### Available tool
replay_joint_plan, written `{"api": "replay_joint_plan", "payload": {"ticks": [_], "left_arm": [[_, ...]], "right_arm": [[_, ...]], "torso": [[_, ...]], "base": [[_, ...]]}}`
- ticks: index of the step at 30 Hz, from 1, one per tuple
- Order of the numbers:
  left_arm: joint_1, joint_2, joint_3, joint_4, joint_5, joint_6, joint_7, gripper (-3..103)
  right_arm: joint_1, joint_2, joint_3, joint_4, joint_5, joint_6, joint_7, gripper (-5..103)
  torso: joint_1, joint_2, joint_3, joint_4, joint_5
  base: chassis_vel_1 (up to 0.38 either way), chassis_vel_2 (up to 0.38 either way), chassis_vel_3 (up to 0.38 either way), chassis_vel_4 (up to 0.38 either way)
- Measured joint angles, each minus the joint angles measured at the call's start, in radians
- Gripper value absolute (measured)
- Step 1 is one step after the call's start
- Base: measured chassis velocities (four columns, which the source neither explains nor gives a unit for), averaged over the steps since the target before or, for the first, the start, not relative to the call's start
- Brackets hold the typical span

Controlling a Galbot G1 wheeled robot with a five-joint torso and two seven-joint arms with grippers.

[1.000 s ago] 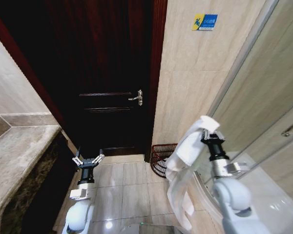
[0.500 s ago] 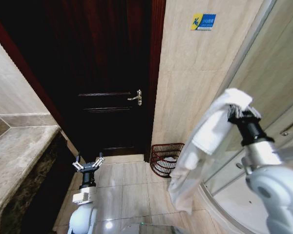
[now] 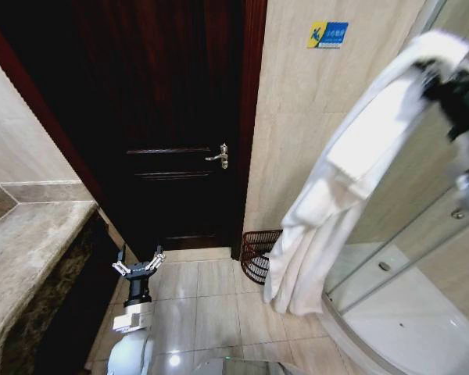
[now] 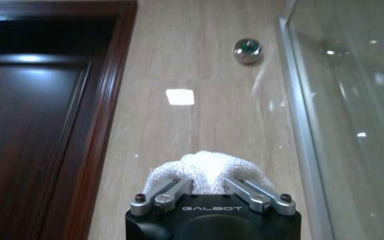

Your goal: Discard the used towel into the hamper.

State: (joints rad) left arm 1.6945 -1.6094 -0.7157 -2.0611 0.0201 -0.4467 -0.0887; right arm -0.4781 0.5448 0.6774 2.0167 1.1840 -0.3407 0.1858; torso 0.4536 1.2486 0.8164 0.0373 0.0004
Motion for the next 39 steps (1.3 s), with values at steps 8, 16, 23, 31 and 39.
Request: {"api": "replay_joint_plan", "payload": {"ticks": [8, 16, 23, 31, 39], "left_arm": [[-0.028, 0.001, 0.019, 0.009, 0.044, 0.037, -0.005, 100], [-0.04, 0.001, 0.029, -0.004, 0.05, 0.074, -0.02, 100], [-0.038, 0.001, 0.025, 0.014, 0.046, 0.061, -0.023, 100], [-0.029, 0.001, 0.022, 0.022, 0.047, 0.04, -0.023, 100], [-0.021, 0.001, 0.02, 0.015, 0.045, 0.026, -0.023, 100]], "right_arm": [[0.426, 0.059, -0.276, -0.186, 0.04, -0.006, 0.041, 8], [0.838, 0.212, -0.573, -0.473, 0.007, 0.018, 0.07, 8], [1.111, 0.385, -0.695, -0.78, -0.083, 0.049, 0.026, 8], [1.209, 0.526, -0.746, -0.976, -0.152, 0.089, 0.01, 8], [1.164, 0.55, -0.735, -1.042, -0.202, 0.127, -0.01, 8]], "torso": [[0.0, 0.0, 0.0, 0.0002, -0.0006], [0.0, 0.0, 0.0, 0.0005, -0.0004], [0.0, 0.0, 0.0, 0.0003, -0.0012], [0.0, 0.0, 0.0, 0.0006, -0.0006], [0.0, 0.0, 0.0, 0.0003, 0.0005]], "base": [[0.0, 0.0, 0.0, 0.0], [0.0, 0.0, 0.0, 0.0], [0.0, 0.0, 0.0, 0.0], [0.0, 0.0, 0.0, 0.0], [0.0, 0.0, 0.0, 0.0]]}}
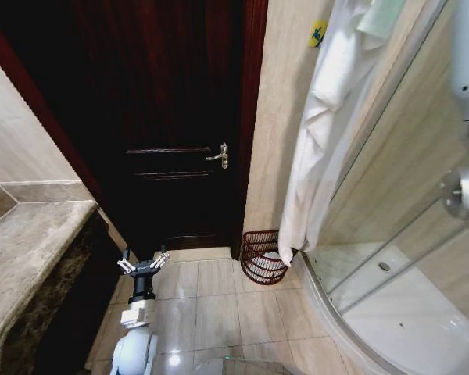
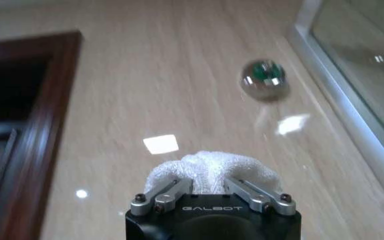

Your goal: Discard the used towel into the hamper.

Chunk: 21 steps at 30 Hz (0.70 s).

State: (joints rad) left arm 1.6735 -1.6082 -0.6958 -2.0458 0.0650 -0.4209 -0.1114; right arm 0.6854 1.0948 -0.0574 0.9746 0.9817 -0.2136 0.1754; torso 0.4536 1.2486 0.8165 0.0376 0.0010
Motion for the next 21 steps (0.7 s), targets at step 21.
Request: {"api": "replay_joint_plan", "payload": {"ticks": [21], "left_arm": [[-0.001, 0.0, 0.016, 0.005, 0.033, -0.002, 0.011, 100]], "right_arm": [[-0.265, -0.067, 0.033, 0.214, 0.008, 0.008, 0.011, 8]], "torso": [[-0.001, 0.0, -0.001, 0.0, -0.0012]], "base": [[0.0, 0.0, 0.0, 0.0]]}}
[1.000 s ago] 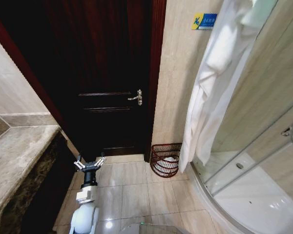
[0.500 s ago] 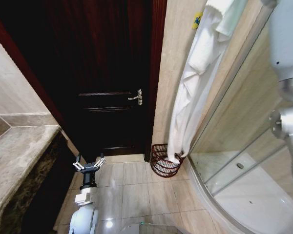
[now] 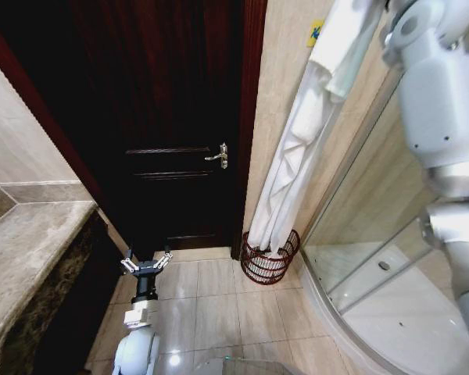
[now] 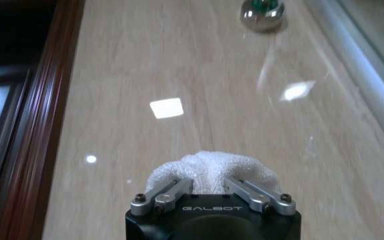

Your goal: Discard the used towel into the hamper.

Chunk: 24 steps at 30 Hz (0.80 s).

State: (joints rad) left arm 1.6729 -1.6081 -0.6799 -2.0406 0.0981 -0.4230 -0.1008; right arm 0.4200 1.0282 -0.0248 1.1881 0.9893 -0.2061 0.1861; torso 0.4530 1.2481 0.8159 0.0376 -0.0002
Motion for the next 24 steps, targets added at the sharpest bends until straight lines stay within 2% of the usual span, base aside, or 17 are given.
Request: {"api": "replay_joint_plan", "payload": {"ticks": [4, 12, 20, 23, 24], "left_arm": [[0.004, 0.0, 0.0, 0.002, 0.009, -0.001, 0.0, 100], [0.005, 0.0, 0.0, 0.01, 0.013, -0.012, 0.0, 100], [0.01, 0.0, 0.001, 0.017, 0.029, -0.032, 0.0, 100], [0.008, 0.0, 0.005, 0.017, 0.039, -0.034, 0.0, 100], [0.008, 0.0, 0.005, 0.017, 0.039, -0.034, 0.0, 100]], "right_arm": [[-0.08, -0.007, 0.01, 0.053, -0.009, 0.008, -0.004, 8], [-0.146, -0.007, 0.042, 0.088, -0.029, 0.022, -0.007, 8], [-0.26, -0.07, 0.078, 0.165, -0.034, 0.032, -0.002, 8], [-0.385, -0.103, 0.113, 0.246, -0.035, 0.034, 0.003, 8], [-0.385, -0.103, 0.113, 0.246, -0.035, 0.034, 0.003, 8]], "torso": [[-0.011, -0.022, -0.011, 0.0, 0.0004], [-0.028, -0.061, -0.033, 0.0001, 0.0], [-0.048, -0.106, -0.057, -0.0003, 0.0004], [-0.059, -0.131, -0.071, -0.0003, 0.0005], [-0.059, -0.131, -0.071, -0.0003, 0.0005]], "base": [[0.0, 0.0, 0.0, 0.0], [0.0, 0.0, 0.0, 0.0], [0.0, 0.0, 0.0, 0.0], [0.0, 0.0, 0.0, 0.0], [0.0, 0.0, 0.0, 0.0]]}}
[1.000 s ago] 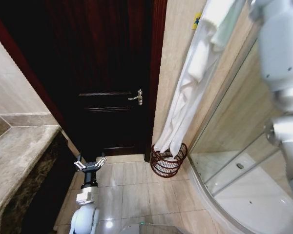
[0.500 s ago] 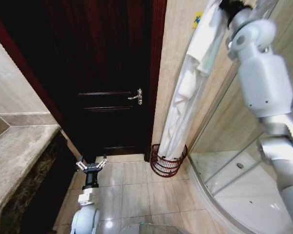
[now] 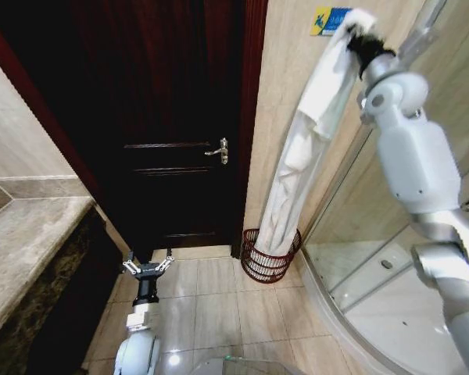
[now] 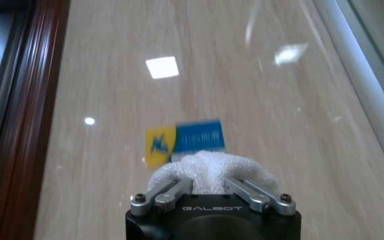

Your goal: Discard the used towel into the hamper.

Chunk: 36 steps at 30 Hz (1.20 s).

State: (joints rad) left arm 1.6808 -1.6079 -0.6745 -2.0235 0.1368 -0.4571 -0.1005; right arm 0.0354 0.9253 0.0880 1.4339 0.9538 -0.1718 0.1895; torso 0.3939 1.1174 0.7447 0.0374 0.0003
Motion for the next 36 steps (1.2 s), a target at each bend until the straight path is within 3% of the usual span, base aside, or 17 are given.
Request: {"api": "replay_joint_plan", "payload": {"ticks": [6, 23, 36], "left_arm": [[0.006, 0.0, 0.003, 0.001, 0.008, -0.012, 0.0, 100], [0.047, 0.0, -0.002, 0.011, 0.003, -0.074, -0.007, 100], [0.069, 0.0, -0.006, 0.009, 0.004, -0.098, -0.008, 100]], "right_arm": [[-0.144, -0.007, 0.036, 0.061, -0.021, 0.022, -0.003, 8], [-0.338, 0.034, 0.098, 0.109, -0.039, 0.014, -0.003, 8], [-0.542, 0.058, 0.2, 0.114, -0.088, 0.026, -0.055, 8]], "torso": [[-0.016, -0.036, -0.02, 0.0002, -0.0004], [-0.052, -0.116, -0.064, 0.0002, -0.0004], [-0.081, -0.182, -0.1, 0.0002, -0.0002]], "base": [[0.0, 0.0, 0.0, 0.0], [0.0, 0.0, 0.0, 0.0], [0.0, 0.0, 0.0, 0.0]]}}
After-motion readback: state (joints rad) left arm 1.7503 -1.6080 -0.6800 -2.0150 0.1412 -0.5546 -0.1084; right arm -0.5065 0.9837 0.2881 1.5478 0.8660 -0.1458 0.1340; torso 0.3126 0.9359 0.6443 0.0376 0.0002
